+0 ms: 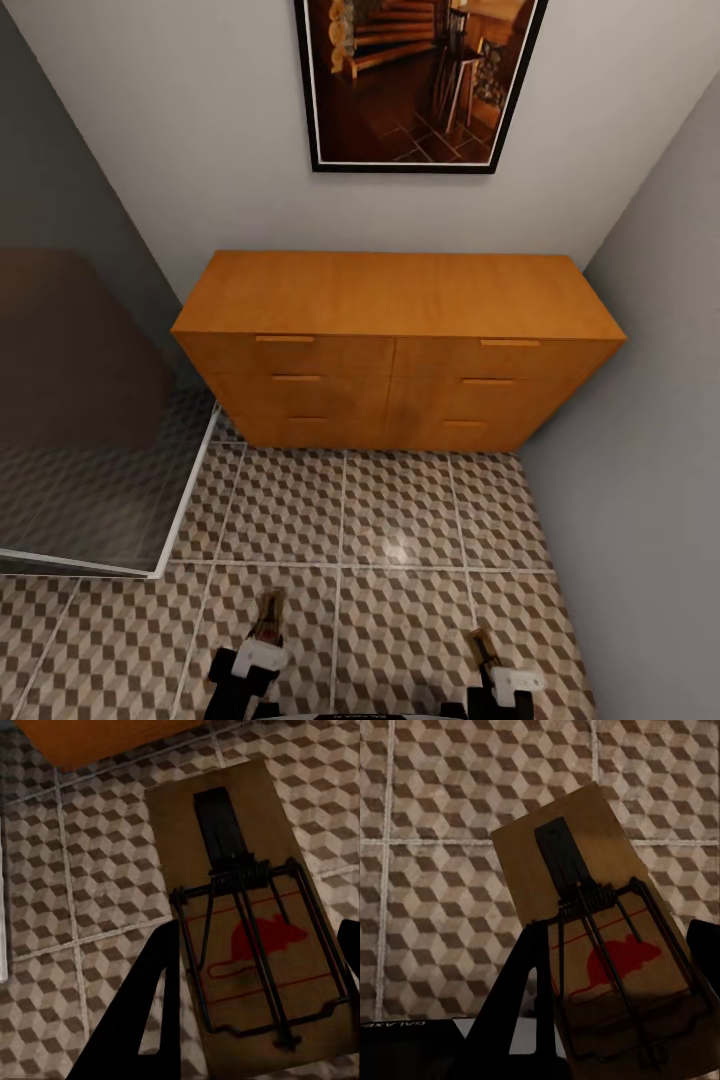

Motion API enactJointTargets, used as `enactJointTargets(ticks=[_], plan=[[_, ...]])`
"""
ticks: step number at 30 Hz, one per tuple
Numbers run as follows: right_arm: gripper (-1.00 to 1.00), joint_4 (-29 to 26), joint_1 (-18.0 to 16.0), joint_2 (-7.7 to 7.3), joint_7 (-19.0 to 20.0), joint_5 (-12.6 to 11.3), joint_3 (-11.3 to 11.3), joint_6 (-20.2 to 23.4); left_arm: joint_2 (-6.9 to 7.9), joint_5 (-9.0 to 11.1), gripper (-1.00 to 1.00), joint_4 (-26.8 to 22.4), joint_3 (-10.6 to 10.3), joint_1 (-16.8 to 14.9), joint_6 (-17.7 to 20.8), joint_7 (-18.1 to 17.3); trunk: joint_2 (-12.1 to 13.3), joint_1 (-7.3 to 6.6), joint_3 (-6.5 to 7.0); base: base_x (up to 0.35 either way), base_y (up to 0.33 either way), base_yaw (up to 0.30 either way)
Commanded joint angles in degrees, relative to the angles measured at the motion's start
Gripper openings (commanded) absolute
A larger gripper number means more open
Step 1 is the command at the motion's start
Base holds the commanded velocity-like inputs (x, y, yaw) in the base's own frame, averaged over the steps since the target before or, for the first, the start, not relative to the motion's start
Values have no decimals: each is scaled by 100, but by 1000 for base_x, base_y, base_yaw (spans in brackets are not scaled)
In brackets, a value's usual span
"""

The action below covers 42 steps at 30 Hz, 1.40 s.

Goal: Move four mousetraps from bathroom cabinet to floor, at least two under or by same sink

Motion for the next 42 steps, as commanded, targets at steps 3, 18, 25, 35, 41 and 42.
enactJointTargets(ticks=[3, 18, 25, 35, 41, 42], plan=[[-100, 7, -3, -17, -29, 320, 50, -23, 74, -44, -100, 149, -60, 138, -219, 45, -9, 3, -7, 0, 0, 0], [-100, 3, -3, -72, -32, 573, 55, -35, 361, -36, -100, 210, -52, 344, -793, 47, -9, 3, -7, 0, 0, 0], [-100, 2, -3, -77, -32, 578, 55, -35, 367, -15, -100, 211, -32, 394, -818, 77, -9, 3, -7, 0, 0, 0], [-100, -1, -3, -79, -39, 576, 55, -39, 366, 248, -100, 226, -25, 398, -793, 88, -9, 3, -7, 0, 0, 0], [-100, -9, -3, -64, -63, 574, 47, -141, 336, 294, -100, 228, -18, 556, -606, 91, -9, 3, 18, 0, 0, 0], [-100, -9, -3, -65, -65, 574, 47, -144, 338, 297, -100, 226, -1, 569, -547, 89, -9, 3, 27, 0, 0, 0]])
